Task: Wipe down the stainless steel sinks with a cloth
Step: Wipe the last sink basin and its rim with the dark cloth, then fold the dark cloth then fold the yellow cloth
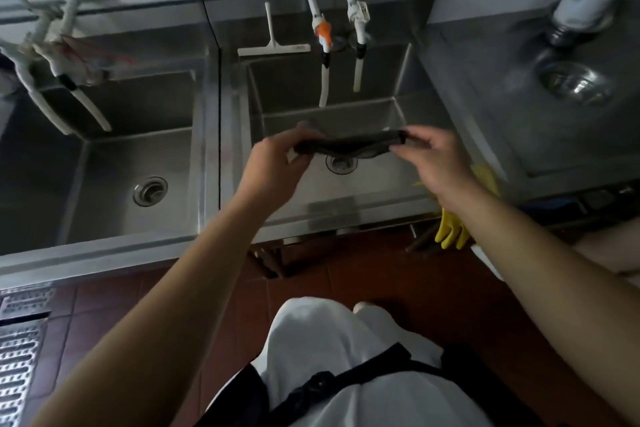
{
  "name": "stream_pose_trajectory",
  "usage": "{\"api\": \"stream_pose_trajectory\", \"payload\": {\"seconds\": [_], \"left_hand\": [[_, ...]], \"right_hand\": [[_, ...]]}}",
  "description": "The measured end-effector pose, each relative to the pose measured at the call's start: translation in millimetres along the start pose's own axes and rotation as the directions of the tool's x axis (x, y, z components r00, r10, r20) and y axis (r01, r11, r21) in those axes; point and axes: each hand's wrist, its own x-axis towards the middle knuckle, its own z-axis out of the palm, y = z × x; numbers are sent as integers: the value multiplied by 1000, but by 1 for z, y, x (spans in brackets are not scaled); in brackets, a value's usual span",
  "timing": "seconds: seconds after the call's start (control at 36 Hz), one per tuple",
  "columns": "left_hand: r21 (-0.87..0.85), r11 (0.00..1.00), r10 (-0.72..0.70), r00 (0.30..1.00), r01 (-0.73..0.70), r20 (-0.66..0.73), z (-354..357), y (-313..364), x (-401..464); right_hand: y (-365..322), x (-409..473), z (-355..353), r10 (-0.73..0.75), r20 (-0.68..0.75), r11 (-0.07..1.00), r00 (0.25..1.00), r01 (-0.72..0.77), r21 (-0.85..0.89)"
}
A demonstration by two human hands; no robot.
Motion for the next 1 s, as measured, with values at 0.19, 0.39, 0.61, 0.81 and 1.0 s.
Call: {"api": "stream_pose_trajectory", "payload": {"seconds": [0.19, 0.39, 0.61, 0.81, 1.0], "left_hand": [[191, 975, -174, 921, 112, 348, 37, -63, -50], [-11, 947, -298, 891, 321, 344, 47, -98, -77], [-451, 744, -353, 863, 494, 362, 19, -73, -38], [-806, 534, -180, 966, 255, 186, -34, -49, -22], [-543, 792, -355, 934, 280, -36, -53, -41, -54]], "right_hand": [[85, -49, 34, 196, 107, 940, 975, -156, -304], [94, -85, 38, 175, 189, 930, 966, -99, -355], [33, -46, 29, 180, 290, 984, 940, -170, -60], [-46, -7, 23, -73, 332, 978, 940, 2, 211], [-73, 25, 49, -37, 601, 971, 798, -114, 211]]}}
